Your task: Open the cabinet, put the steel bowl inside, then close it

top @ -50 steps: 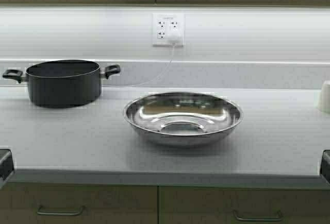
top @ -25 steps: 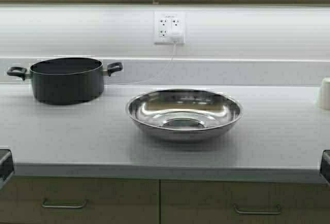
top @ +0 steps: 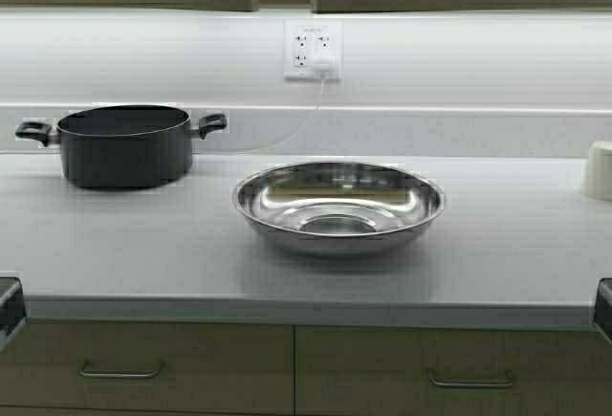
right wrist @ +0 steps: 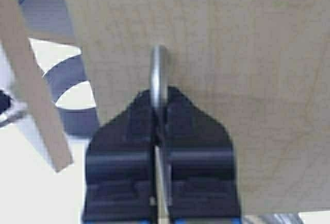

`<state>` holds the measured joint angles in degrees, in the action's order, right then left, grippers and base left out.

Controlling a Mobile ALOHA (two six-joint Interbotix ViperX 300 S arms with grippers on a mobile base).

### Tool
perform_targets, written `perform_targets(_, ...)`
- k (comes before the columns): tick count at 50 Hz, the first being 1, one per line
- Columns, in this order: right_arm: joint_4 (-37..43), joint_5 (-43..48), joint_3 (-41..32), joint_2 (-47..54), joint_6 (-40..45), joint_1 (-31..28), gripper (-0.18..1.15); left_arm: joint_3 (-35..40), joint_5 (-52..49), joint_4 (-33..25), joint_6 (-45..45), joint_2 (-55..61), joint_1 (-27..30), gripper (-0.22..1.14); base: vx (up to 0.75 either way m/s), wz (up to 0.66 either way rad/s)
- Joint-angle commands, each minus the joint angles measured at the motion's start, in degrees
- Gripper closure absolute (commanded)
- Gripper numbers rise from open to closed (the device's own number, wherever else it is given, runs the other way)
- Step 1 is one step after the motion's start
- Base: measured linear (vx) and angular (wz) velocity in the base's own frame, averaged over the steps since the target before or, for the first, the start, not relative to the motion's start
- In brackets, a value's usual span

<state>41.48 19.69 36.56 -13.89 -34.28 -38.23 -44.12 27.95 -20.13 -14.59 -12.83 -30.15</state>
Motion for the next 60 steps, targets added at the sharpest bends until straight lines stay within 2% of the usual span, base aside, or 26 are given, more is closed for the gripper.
perform_targets(1,0.4,-1.6,2.7,-3.3,0.5,1.1,0.89,-1.8,-0.5,0.5,1.1,-6.9,-0.4,0.89,-0.06,-0.04)
perform_targets(10,-0.4,-2.5,5.7,-7.6,0.2,1.3,0.89,-4.7,-2.5,0.6,0.7,-11.2,-0.4,0.89,-0.09,-0.02)
perform_targets(23,-2.5,-8.3,8.4,-11.8,0.1,6.0,0.89,-6.8,-4.7,0.6,0.7,-15.1,-0.2,0.89,-0.15,-0.03)
perform_targets(37,-4.7,-15.9,11.6,-18.1,0.3,12.3,0.89,-11.4,-7.9,0.7,-0.1,-22.1,4.5,0.88,-0.12,0.07)
perform_targets(40,-4.6,-17.0,12.2,-19.0,0.8,13.8,0.81,-11.7,-8.4,1.2,-0.9,-22.7,5.8,0.81,-0.03,0.07)
perform_targets(42,-4.6,-18.9,12.6,-20.0,1.1,14.1,0.69,-11.8,-9.1,1.9,-1.7,-22.8,5.9,0.70,0.01,0.06)
perform_targets(44,-4.8,-21.9,12.9,-21.2,1.4,14.6,0.51,-11.8,-9.9,2.6,-2.0,-23.0,5.9,0.53,0.02,0.07)
perform_targets(49,-4.8,-25.4,13.9,-24.9,2.5,17.1,0.01,-11.9,-11.1,2.9,-2.4,-23.6,6.2,0.02,0.02,0.05)
perform_targets(50,-4.9,-25.6,14.2,-25.7,2.6,17.7,-0.06,-11.8,-11.2,2.9,-2.4,-23.6,6.2,-0.09,0.02,0.01)
perform_targets(52,-4.9,-26.0,14.6,-27.0,2.6,18.7,-0.13,-11.9,-11.2,2.9,-2.5,-23.6,6.2,-0.20,0.03,0.00)
perform_targets(55,-6.0,-26.6,15.0,-28.8,2.5,20.2,-0.09,-12.1,-11.2,3.0,-2.7,-24.0,6.7,-0.16,0.04,-0.01)
perform_targets(60,-9.8,-31.5,14.9,-30.9,2.8,21.9,-0.01,-13.4,-12.1,3.1,-2.6,-25.8,6.8,-0.01,0.02,-0.02)
